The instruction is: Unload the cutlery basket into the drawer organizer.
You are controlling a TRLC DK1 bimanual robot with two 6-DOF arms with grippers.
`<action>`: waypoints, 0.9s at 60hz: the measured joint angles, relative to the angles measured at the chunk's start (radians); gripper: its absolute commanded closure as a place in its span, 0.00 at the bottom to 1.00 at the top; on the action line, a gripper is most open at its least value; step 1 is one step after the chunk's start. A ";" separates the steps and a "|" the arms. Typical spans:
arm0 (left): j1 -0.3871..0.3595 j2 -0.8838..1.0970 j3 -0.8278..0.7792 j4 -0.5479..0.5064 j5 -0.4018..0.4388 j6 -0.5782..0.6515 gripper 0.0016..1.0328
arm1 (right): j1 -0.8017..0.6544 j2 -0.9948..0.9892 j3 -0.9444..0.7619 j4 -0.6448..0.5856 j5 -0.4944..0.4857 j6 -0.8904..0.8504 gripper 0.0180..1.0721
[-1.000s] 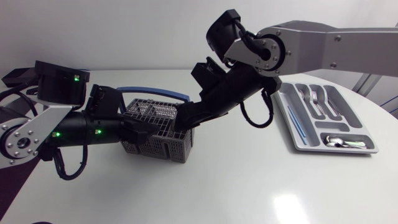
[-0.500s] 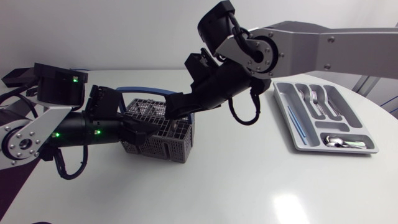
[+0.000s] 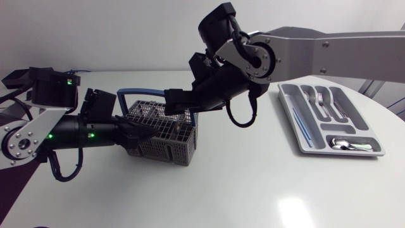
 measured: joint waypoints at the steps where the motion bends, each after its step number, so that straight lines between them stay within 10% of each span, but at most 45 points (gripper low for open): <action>1: 0.000 0.000 -0.002 0.000 0.004 0.003 0.59 | 0.002 0.000 0.000 0.000 0.014 0.002 0.05; 54: 0.027 0.113 -0.008 -0.101 0.085 0.172 0.59 | 0.061 0.089 0.043 -0.095 0.145 0.227 0.07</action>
